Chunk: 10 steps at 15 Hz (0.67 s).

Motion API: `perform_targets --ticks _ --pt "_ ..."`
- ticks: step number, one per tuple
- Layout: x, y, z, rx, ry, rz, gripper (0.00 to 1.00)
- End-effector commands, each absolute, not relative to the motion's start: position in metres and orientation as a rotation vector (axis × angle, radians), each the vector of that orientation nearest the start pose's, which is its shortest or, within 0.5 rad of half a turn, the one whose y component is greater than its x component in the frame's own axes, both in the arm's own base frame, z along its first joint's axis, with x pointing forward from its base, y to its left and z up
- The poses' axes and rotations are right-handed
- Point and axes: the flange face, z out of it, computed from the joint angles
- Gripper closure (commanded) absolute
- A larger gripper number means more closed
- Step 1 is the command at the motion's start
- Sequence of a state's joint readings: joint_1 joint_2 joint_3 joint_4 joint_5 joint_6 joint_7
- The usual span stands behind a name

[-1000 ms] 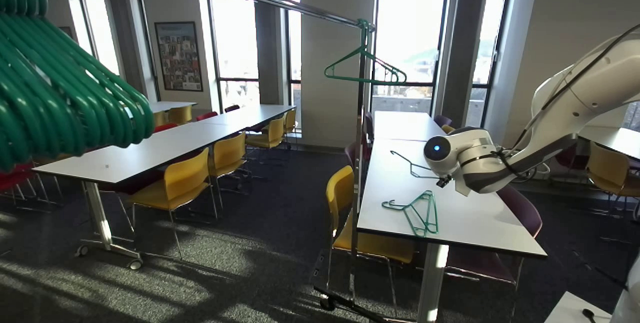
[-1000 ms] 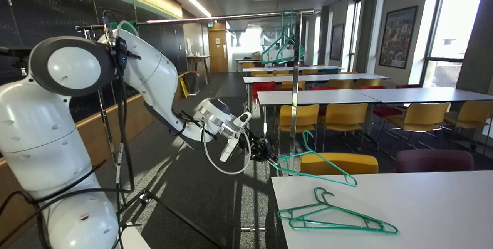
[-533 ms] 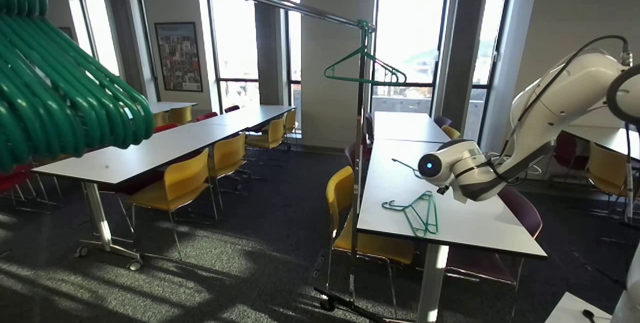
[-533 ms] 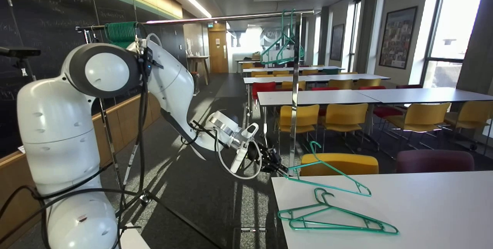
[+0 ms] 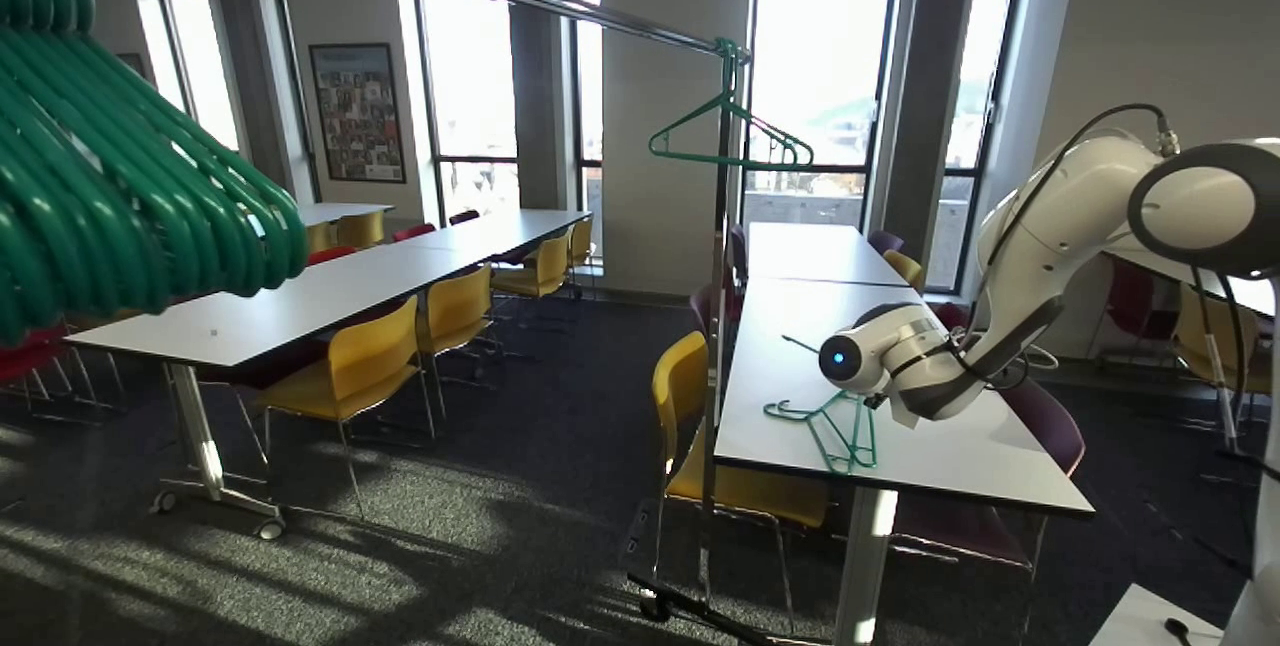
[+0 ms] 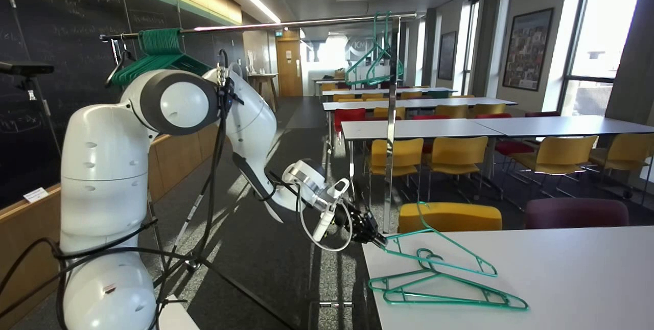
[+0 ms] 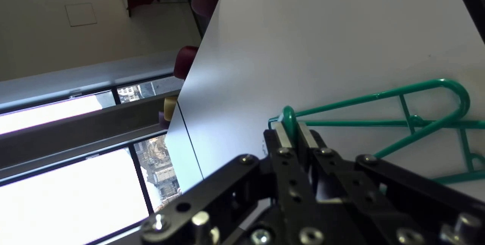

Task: Remove one green hanger from the railing and put it on the table

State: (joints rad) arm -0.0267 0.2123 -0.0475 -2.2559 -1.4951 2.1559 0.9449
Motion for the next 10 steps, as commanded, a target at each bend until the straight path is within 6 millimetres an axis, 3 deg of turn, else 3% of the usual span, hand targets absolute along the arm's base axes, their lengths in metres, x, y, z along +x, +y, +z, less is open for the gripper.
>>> perform_targets --ticks 1,10 --pt "0.538 -0.081 0.263 2.028 0.109 0.271 0.98" --pt "0.538 -0.092 0.229 1.963 0.15 0.168 0.98"
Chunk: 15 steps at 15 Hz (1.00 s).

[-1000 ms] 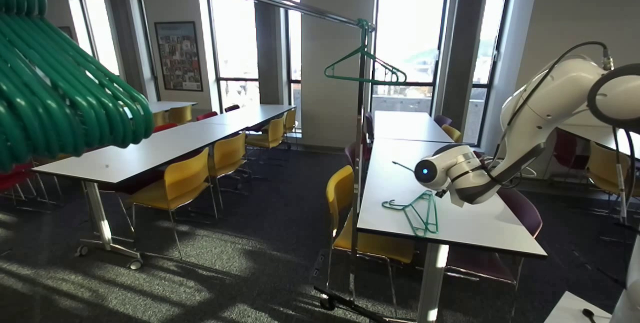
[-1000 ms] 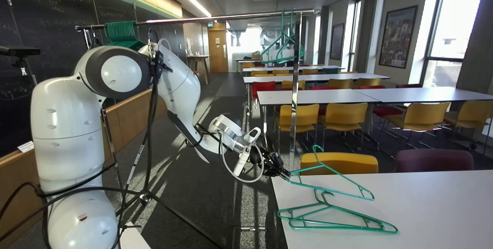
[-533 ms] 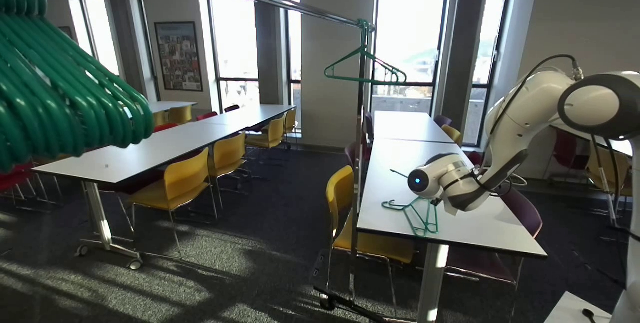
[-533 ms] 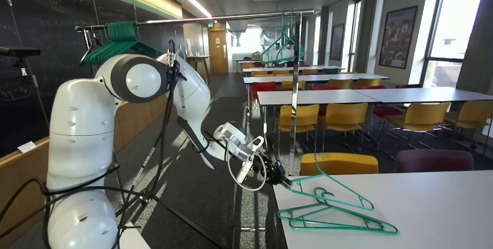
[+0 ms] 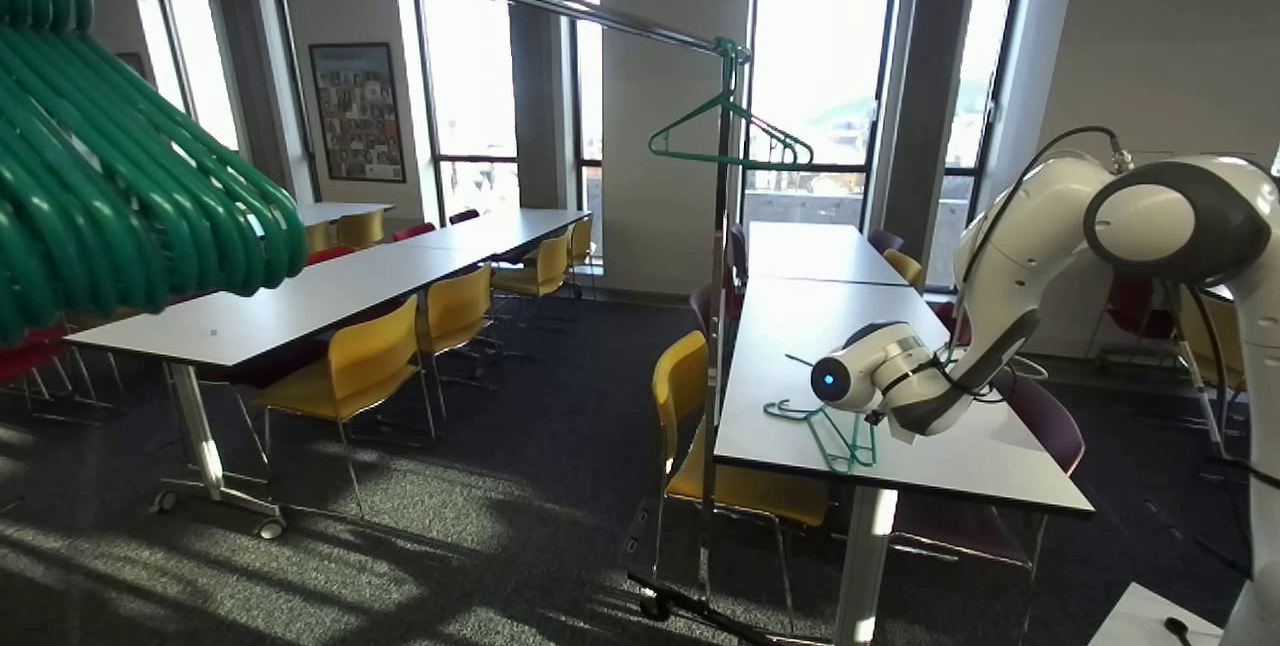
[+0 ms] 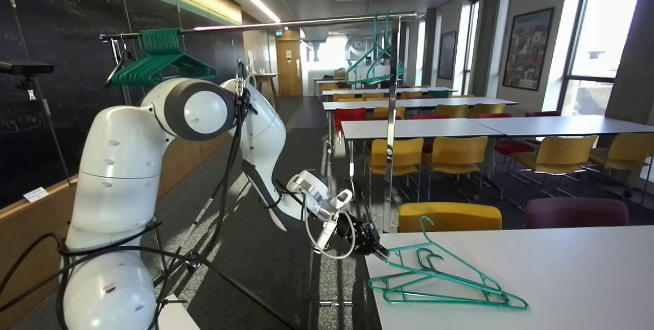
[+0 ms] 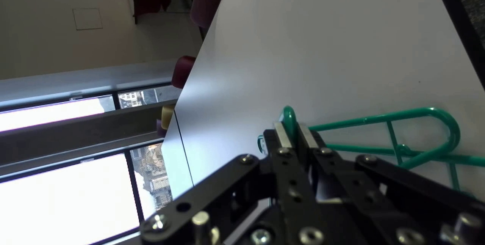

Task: Remove one green hanger from the railing and put it on the table

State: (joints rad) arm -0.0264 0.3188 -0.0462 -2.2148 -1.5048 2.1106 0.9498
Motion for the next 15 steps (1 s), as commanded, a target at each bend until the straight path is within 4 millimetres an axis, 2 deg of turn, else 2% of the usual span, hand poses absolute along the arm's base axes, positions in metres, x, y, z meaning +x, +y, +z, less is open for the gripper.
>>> perform_targets --ticks 1,10,15 --pt "0.538 -0.093 0.227 1.954 0.157 0.162 0.98" --pt "0.544 -0.104 0.207 1.847 0.202 0.124 0.98" --pt "0.548 -0.1 0.199 1.923 0.195 0.147 0.98"
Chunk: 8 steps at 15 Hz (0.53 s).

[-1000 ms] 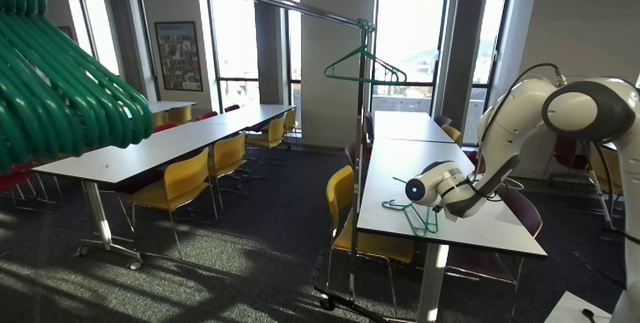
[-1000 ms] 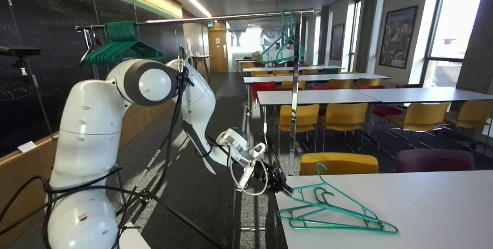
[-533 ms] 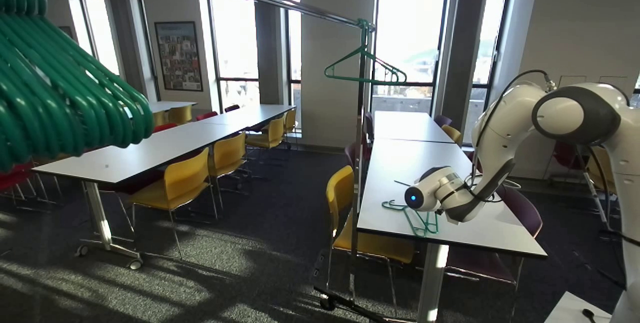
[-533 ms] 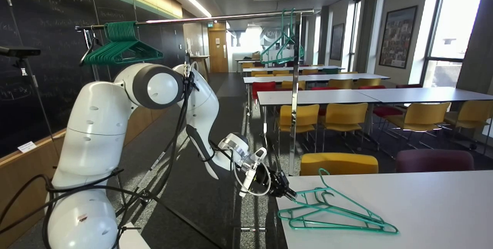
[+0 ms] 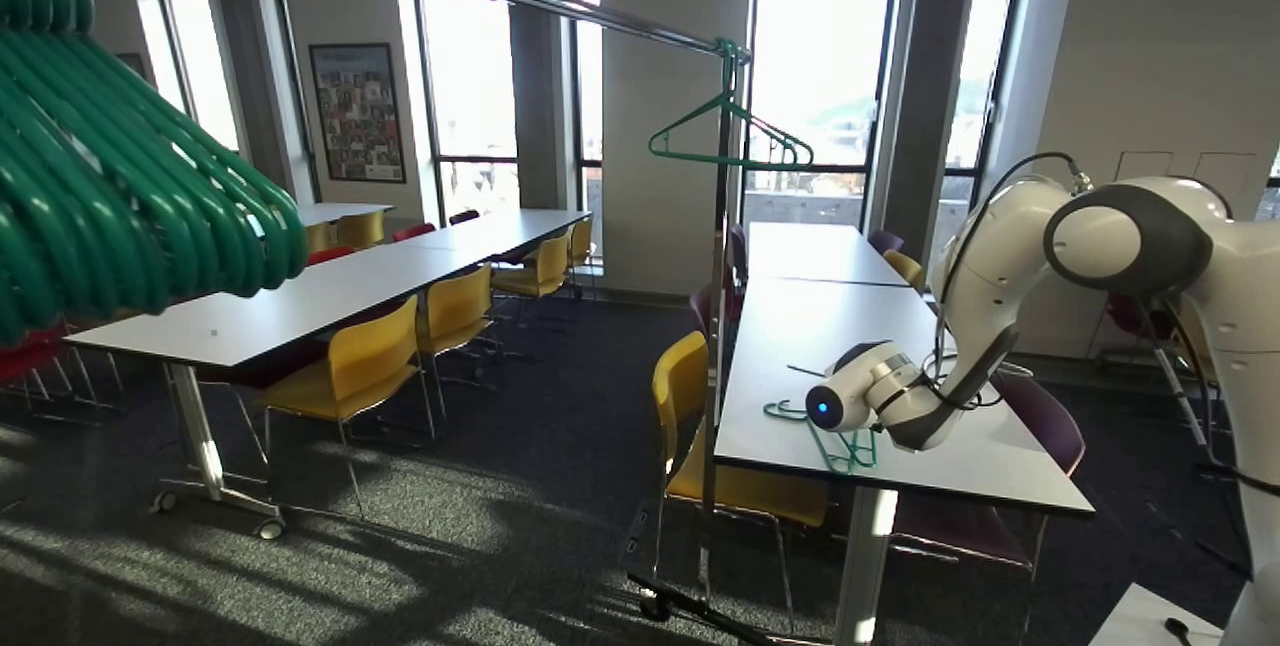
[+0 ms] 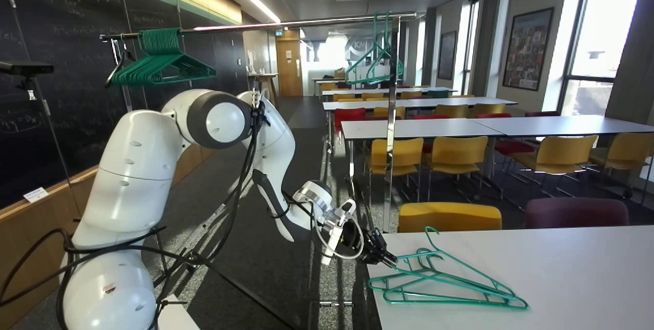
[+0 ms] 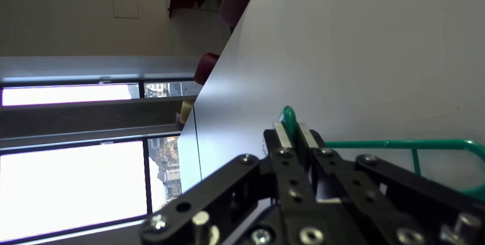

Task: Remove one green hanger from the railing and put it on the table

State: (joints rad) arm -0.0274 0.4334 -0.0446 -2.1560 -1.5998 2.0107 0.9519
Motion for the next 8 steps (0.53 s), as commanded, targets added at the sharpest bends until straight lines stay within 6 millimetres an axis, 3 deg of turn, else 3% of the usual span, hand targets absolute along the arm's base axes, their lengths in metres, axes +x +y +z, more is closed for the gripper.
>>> perform_targets --ticks 1,8 --pt "0.549 -0.098 0.198 1.926 0.197 0.149 0.98" --pt "0.548 -0.099 0.184 1.938 0.225 0.105 0.98"
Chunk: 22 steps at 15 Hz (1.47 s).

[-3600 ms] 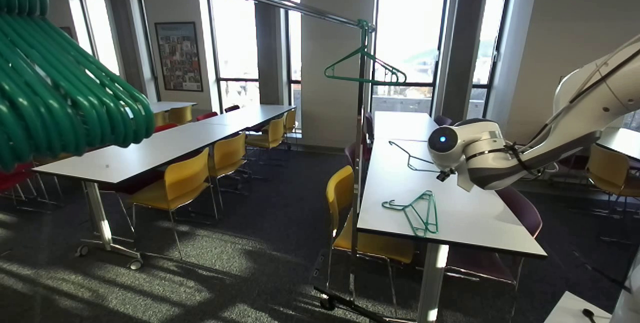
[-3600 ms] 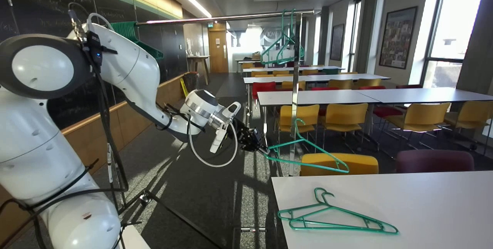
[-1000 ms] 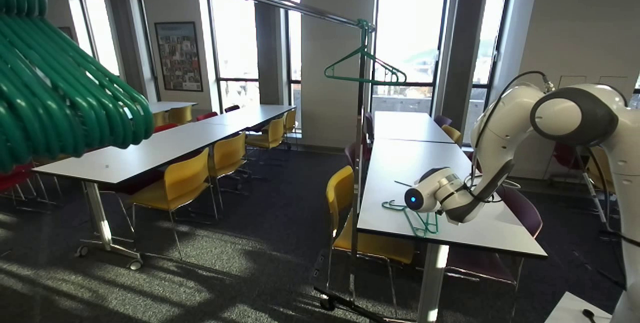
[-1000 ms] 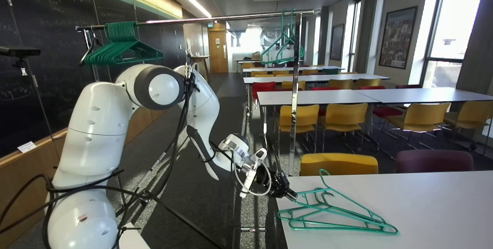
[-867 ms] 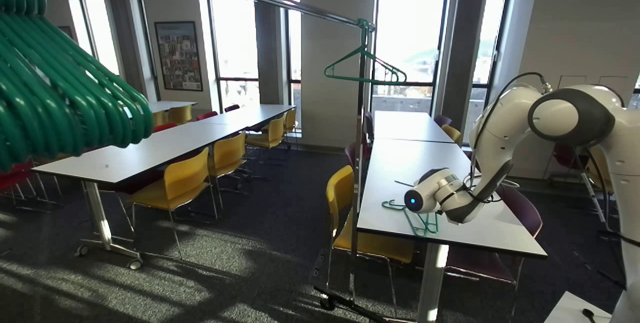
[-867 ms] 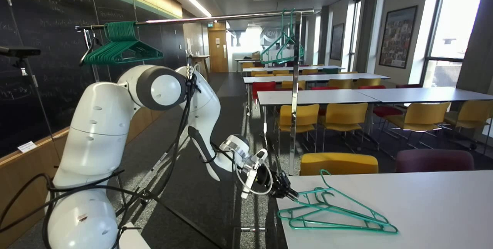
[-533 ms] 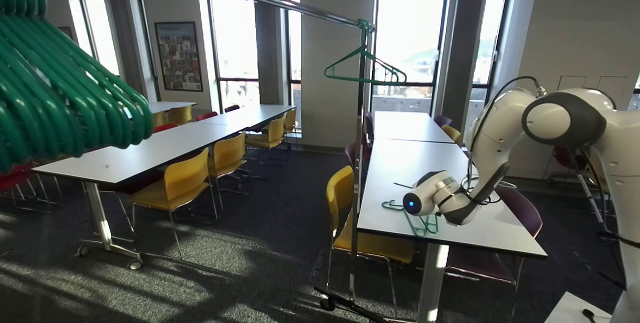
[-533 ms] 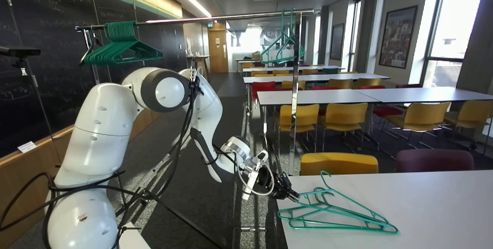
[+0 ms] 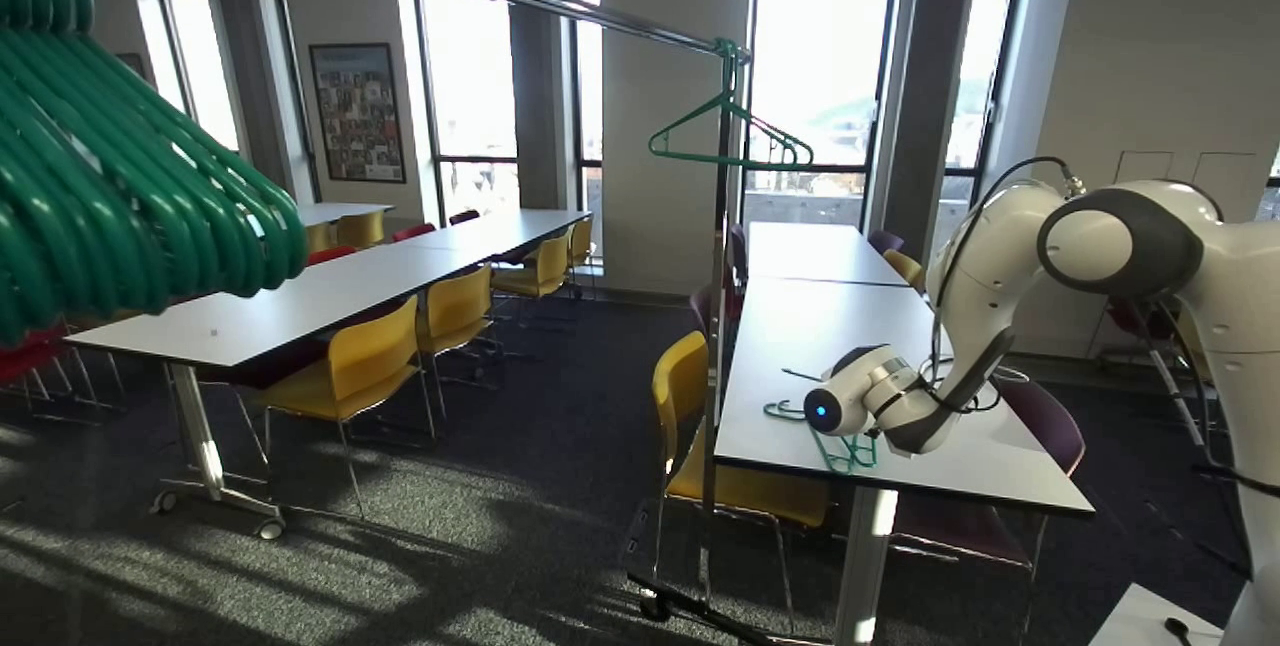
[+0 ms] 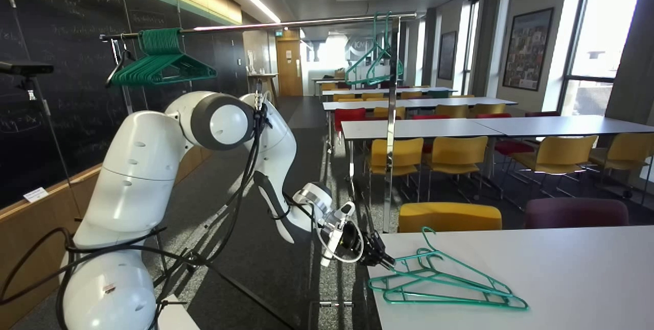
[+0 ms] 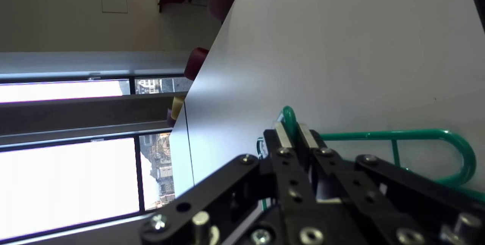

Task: Remove one green hanger from the railing and put it on the table

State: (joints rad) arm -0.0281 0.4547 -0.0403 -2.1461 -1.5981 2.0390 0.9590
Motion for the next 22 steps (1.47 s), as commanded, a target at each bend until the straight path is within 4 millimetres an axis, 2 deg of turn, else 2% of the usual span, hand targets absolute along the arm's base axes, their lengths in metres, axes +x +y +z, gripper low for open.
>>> perform_targets --ticks 1,9,10,11,15,20,22 --pt "0.547 -0.1 0.18 1.949 0.229 0.092 0.98" --pt "0.546 -0.104 0.166 1.977 0.236 0.061 0.98" --pt "0.546 -0.104 0.166 1.978 0.237 0.057 0.8" --pt "0.547 -0.104 0.165 1.979 0.239 0.054 0.66" --pt "0.548 -0.105 0.163 1.991 0.235 0.046 0.34" --pt "0.548 -0.101 0.166 2.05 0.255 0.041 0.0" --pt "0.548 -0.096 0.168 2.137 0.314 0.023 0.0"
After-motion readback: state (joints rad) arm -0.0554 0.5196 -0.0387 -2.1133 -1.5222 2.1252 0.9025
